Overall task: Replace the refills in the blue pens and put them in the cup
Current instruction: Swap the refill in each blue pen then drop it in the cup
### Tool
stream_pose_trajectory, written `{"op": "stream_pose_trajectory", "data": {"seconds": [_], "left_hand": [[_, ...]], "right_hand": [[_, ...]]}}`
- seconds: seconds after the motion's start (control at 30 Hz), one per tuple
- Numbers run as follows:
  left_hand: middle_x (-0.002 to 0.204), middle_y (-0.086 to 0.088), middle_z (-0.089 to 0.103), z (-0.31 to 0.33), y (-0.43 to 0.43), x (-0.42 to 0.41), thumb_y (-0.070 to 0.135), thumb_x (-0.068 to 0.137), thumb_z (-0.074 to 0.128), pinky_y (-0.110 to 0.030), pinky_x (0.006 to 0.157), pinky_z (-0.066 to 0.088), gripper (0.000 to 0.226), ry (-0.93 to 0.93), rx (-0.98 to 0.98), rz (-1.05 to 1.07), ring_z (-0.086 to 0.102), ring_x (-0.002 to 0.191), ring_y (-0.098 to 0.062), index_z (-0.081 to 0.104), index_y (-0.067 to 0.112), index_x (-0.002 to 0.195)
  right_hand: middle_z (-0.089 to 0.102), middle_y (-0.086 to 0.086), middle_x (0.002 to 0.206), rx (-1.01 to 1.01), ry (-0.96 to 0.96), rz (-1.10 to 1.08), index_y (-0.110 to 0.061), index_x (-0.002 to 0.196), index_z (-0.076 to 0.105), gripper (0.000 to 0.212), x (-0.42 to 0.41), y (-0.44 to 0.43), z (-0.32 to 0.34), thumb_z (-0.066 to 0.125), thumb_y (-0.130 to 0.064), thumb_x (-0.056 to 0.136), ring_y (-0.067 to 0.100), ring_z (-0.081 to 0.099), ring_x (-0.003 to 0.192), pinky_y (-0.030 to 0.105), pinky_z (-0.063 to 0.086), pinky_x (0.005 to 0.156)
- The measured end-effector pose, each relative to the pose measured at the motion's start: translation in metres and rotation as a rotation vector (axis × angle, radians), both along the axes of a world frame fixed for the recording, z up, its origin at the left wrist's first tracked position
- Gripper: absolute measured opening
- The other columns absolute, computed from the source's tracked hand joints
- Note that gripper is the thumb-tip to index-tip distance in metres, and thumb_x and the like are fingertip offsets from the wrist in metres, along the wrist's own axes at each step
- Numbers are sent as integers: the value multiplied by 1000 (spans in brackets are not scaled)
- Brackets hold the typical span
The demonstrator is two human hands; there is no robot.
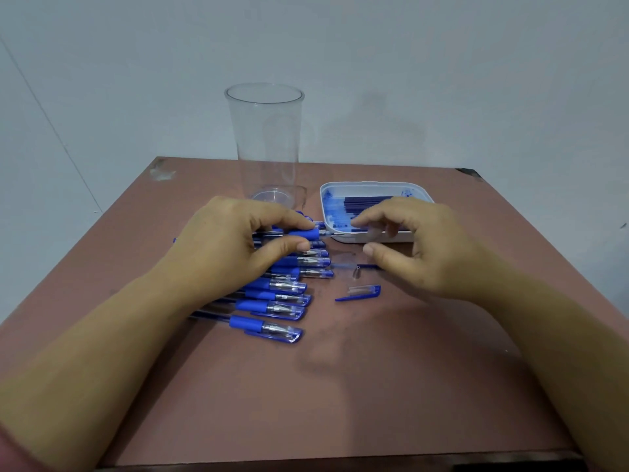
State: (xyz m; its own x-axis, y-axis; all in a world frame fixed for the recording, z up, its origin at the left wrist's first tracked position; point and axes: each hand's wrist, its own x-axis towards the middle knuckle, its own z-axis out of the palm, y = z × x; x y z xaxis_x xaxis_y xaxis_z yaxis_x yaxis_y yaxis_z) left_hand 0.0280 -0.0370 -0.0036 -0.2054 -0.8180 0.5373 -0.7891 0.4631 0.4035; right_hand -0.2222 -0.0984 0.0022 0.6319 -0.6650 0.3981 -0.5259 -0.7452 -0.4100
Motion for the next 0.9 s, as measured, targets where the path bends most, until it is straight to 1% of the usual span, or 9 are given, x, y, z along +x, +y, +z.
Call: {"op": "stream_pose_trajectory", "data": {"seconds": [0.1,0.2,0.3,0.43,0.5,0.57,0.67,0.8,0.9], "left_hand": [[77,54,51,0,0,0,54,81,69,-14,63,44,21,-5,3,-2,61,76,7,72,46,100],[77,54,51,-1,-1,1,53,79,66,-7,62,39,23,-1,11,2,59,77,11,72,46,100],[77,51,53,-1,-1,1,55,79,68,-14,61,40,22,6,9,9,59,74,6,71,47,100],[76,49,55,-2,-2,1,53,77,64,-7,63,38,23,28,12,3,59,74,6,71,47,98],[76,48,55,-1,-1,1,54,77,64,-10,63,39,22,34,15,-2,59,73,5,70,49,97],[76,46,56,-1,-1,1,55,76,63,-14,63,41,21,43,14,-6,59,73,3,69,51,97],[76,45,57,-1,-1,1,53,77,63,-7,62,38,22,52,8,-13,58,72,4,69,49,98],[78,47,58,-2,-1,1,48,78,67,-4,65,38,21,62,2,-38,60,75,3,71,45,98],[77,49,56,0,1,-2,46,78,67,-4,66,39,19,68,-4,-62,60,76,4,66,50,96]], "right_hand": [[62,-17,87,98,121,24,-39,100,70,18,-1,-1,3,72,-39,82,3,55,89,21,43,78],[59,-13,92,156,243,25,-39,103,71,20,5,-1,6,70,-42,83,6,48,93,26,39,85],[57,-10,92,160,300,14,-39,103,71,20,10,0,9,68,-42,84,8,45,92,26,38,86],[58,-12,89,148,351,12,-38,96,72,12,11,-1,8,68,-40,85,4,45,91,23,38,82],[61,-13,85,159,262,-2,-36,91,71,6,10,0,8,69,-37,85,3,51,88,19,40,78],[66,-13,79,208,8,-34,-32,87,71,4,8,4,9,72,-30,84,1,58,79,14,43,72],[67,-15,75,218,-274,-20,-19,89,72,10,9,9,11,73,-11,83,-5,60,71,7,43,70],[69,-15,81,225,-288,15,-30,85,67,21,13,13,8,73,-10,83,0,64,80,7,43,75],[69,-17,85,220,-288,8,-33,83,65,24,16,14,7,74,-11,82,2,65,83,7,44,75]]}}
